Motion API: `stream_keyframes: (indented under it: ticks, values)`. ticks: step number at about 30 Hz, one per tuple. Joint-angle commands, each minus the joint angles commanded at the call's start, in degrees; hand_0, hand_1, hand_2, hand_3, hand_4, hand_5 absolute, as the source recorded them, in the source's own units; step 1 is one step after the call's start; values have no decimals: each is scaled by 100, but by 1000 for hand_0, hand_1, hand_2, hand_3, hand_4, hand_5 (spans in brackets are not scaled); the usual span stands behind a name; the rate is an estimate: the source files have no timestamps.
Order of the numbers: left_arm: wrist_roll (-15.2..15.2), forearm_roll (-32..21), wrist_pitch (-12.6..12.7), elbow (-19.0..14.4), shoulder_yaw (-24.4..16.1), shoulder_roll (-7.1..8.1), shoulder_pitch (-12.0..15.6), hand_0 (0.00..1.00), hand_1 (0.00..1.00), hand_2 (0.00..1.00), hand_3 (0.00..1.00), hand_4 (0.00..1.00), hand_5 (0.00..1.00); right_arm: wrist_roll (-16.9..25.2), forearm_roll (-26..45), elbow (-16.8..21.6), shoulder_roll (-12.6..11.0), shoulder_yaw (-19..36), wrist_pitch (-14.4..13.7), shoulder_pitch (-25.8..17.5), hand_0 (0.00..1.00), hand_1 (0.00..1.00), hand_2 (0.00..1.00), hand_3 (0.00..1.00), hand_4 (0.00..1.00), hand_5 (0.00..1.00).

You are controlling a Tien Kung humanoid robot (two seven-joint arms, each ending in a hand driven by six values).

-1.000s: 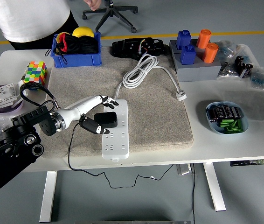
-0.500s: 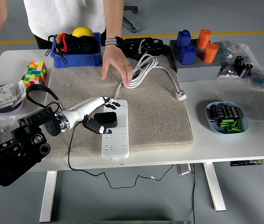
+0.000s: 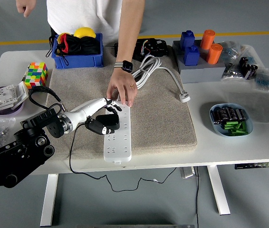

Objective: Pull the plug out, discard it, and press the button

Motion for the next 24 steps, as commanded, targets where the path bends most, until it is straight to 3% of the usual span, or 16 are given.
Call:
stream_keyframes:
  ticks: [2,3,8,9,14,15,20,21,24]
  values:
    - [18,6,0,30,7,-8,-12,759,672,588,667,804,2,-2,-3,0,-3,-1,2,-1,740,658,639,610,662,474]
    - [25,16,2,38,9,-12,-14,611,606,531,628,769,2,-3,-1,0,-5,-2,3,0,740,658,639,610,662,474]
    - [53,34,0,61,12,-27,-15,611,606,531,628,769,2,-12,-11,0,-4,12,4,1,740,658,639,610,662,474]
    - [68,50,-7,66,10,-28,-16,530,531,477,603,736,2,-11,-8,0,-5,10,6,3,740,658,639,610,662,474]
    - [125,38,-20,71,22,-19,-22,530,531,477,603,736,2,-13,-5,0,-16,-7,9,11,740,658,639,610,662,474]
    - [135,37,-18,73,23,-18,-22,557,439,403,575,691,2,-13,-2,0,-18,-12,10,11,740,659,639,609,662,474]
    - [92,18,87,65,14,-14,-18,557,439,403,575,691,2,-12,12,0,-24,-45,8,16,740,659,639,609,662,474]
    - [73,12,114,61,5,-15,-18,555,380,361,553,679,2,-15,10,0,-26,-49,7,17,740,659,639,609,662,473]
    - [57,11,135,45,-29,-18,-17,555,380,361,553,679,2,-17,13,0,-34,-68,4,18,740,659,639,609,662,473]
